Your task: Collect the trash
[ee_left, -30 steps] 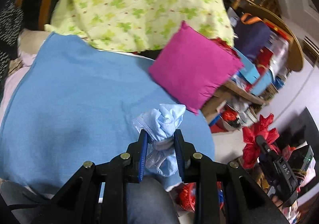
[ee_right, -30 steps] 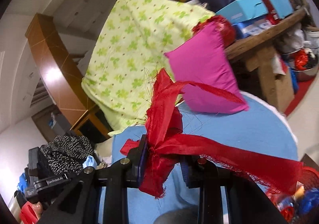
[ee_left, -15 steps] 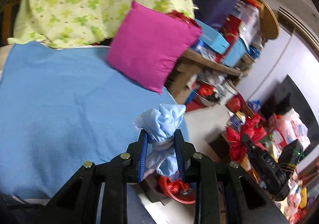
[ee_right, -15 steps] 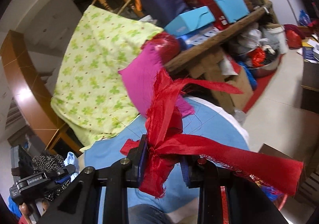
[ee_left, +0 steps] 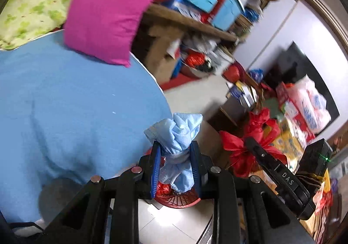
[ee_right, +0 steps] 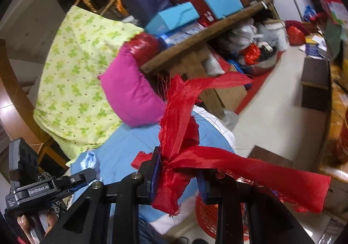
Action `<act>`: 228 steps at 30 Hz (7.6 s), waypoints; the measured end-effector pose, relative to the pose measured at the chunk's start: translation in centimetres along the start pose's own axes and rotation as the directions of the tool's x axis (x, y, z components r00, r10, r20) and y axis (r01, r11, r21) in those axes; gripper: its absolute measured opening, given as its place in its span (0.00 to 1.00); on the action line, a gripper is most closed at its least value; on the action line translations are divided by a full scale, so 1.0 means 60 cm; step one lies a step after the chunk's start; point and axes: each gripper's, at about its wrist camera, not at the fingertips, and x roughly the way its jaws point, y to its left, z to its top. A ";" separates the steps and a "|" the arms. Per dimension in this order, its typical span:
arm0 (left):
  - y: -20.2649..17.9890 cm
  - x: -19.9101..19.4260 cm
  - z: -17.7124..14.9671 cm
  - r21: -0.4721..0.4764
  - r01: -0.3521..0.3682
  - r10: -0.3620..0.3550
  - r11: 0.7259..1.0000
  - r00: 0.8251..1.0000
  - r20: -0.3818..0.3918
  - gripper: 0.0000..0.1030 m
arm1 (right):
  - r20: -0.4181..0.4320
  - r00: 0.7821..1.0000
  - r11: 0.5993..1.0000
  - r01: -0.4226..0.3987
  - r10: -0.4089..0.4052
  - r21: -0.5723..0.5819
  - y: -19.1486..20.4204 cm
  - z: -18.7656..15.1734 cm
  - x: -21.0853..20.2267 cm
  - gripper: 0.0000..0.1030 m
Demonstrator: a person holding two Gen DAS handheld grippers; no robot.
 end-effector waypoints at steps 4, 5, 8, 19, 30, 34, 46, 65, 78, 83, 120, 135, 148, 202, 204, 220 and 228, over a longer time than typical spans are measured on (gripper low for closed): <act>-0.018 0.050 -0.010 0.025 0.004 -0.002 1.000 0.999 -0.052 0.27 | -0.017 0.999 0.998 0.043 -0.043 0.035 -0.037 -0.014 0.005 0.30; -0.021 0.062 -0.012 0.026 0.006 -0.004 1.000 0.998 -0.066 0.27 | -0.024 0.998 0.998 0.051 -0.050 0.044 -0.045 -0.016 0.008 0.30; -0.027 0.089 -0.014 0.030 0.004 -0.001 1.000 0.996 -0.093 0.27 | -0.050 0.997 0.996 0.062 -0.059 0.061 -0.064 -0.024 0.019 0.30; -0.035 0.155 -0.019 0.052 0.004 0.005 0.999 0.984 -0.177 0.27 | -0.104 0.992 0.994 0.075 -0.067 0.076 -0.087 -0.040 0.045 0.31; -0.035 0.181 -0.024 0.048 0.002 0.008 0.999 0.978 -0.208 0.27 | -0.113 0.990 0.993 0.088 -0.079 0.074 -0.094 -0.049 0.050 0.31; -0.033 0.188 -0.025 0.048 0.003 0.007 0.999 0.977 -0.214 0.27 | -0.102 0.990 0.993 0.101 -0.094 0.066 -0.094 -0.045 0.048 0.31; -0.025 0.201 -0.032 0.048 -0.005 0.016 0.999 0.973 -0.229 0.27 | -0.124 0.987 0.990 0.116 -0.106 0.079 -0.106 -0.045 0.059 0.32; -0.017 0.232 -0.045 0.025 0.001 0.006 1.000 0.959 -0.284 0.27 | -0.138 0.983 0.989 0.129 -0.118 0.073 -0.106 -0.045 0.071 0.32; -0.002 0.225 -0.034 0.017 -0.020 0.023 1.000 0.965 -0.260 0.62 | -0.123 0.981 0.983 0.162 -0.150 0.089 -0.110 -0.042 0.063 0.73; 0.018 0.170 -0.021 0.010 -0.050 0.051 0.999 0.984 -0.170 0.62 | -0.107 0.986 0.988 0.133 -0.125 0.074 -0.094 -0.034 0.056 0.73; -0.031 -0.016 -0.080 0.137 -0.359 0.344 0.923 0.931 0.123 0.77 | -0.049 0.971 0.967 0.229 -0.236 -0.115 0.003 -0.076 -0.070 0.73; -0.035 -0.010 -0.081 0.160 -0.372 0.358 0.914 0.927 0.109 0.77 | -0.070 0.969 0.967 0.228 -0.237 -0.114 -0.002 -0.074 -0.057 0.73; -0.037 -0.008 -0.082 0.173 -0.373 0.361 0.911 0.927 0.101 0.77 | -0.074 0.964 0.962 0.246 -0.255 -0.116 0.004 -0.080 -0.051 0.73; -0.027 0.005 -0.083 0.162 -0.369 0.361 0.915 0.929 0.077 0.78 | -0.101 0.961 0.961 0.244 -0.258 -0.133 0.009 -0.083 -0.027 0.73; -0.027 0.004 -0.083 0.163 -0.371 0.363 0.914 0.929 0.079 0.78 | -0.098 0.962 0.961 0.243 -0.256 -0.134 0.010 -0.082 -0.027 0.73; -0.031 0.005 -0.083 0.170 -0.372 0.364 0.913 0.928 0.079 0.78 | -0.097 0.963 0.962 0.237 -0.252 -0.137 0.013 -0.078 -0.024 0.73; -0.031 0.008 -0.083 0.170 -0.377 0.369 0.911 0.926 0.074 0.78 | -0.102 0.963 0.962 0.236 -0.251 -0.139 0.011 -0.078 -0.023 0.73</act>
